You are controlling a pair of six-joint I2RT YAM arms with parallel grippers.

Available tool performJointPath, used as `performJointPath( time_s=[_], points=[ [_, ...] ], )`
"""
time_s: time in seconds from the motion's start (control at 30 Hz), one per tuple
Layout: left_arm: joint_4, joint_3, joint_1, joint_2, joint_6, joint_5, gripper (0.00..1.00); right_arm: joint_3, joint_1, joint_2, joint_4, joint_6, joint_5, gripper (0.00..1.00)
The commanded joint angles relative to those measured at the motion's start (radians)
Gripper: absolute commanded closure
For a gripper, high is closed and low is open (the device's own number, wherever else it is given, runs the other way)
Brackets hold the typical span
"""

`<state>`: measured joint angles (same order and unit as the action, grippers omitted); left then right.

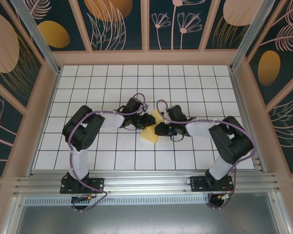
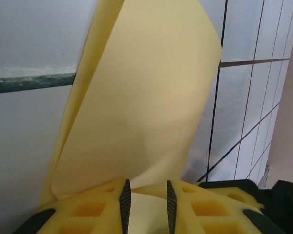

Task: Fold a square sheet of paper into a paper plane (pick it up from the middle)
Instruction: Fold the triangle a second time at the center of the table.

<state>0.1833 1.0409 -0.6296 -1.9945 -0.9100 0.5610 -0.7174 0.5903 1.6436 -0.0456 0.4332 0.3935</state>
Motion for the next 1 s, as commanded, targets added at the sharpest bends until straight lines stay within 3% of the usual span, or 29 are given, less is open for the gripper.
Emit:
performJointPath(
  time_s=[0.0, 0.2, 0.37, 0.53, 0.97],
  points=[
    [-0.053, -0.032, -0.002, -0.022, 0.035, -0.033, 0.7, 0.014, -0.006, -0.088, 0.024, 0.06, -0.037, 0.65],
    [-0.051, -0.033, -0.002, -0.019, 0.044, -0.029, 0.7, 0.101, 0.001, -0.238, -0.012, 0.179, -0.044, 0.63],
    [-0.054, -0.029, -0.002, -0.023, 0.051, -0.027, 0.7, 0.154, 0.031, -0.297, -0.105, 0.258, 0.037, 0.86],
    [-0.053, -0.034, -0.001, -0.025, 0.054, -0.028, 0.7, 0.136, 0.055, -0.216, -0.183, 0.316, 0.104, 0.96],
    [-0.064, -0.027, -0.001, -0.029, 0.061, -0.025, 0.7, 0.1, 0.072, -0.047, -0.228, 0.383, 0.134, 0.97]
  ],
)
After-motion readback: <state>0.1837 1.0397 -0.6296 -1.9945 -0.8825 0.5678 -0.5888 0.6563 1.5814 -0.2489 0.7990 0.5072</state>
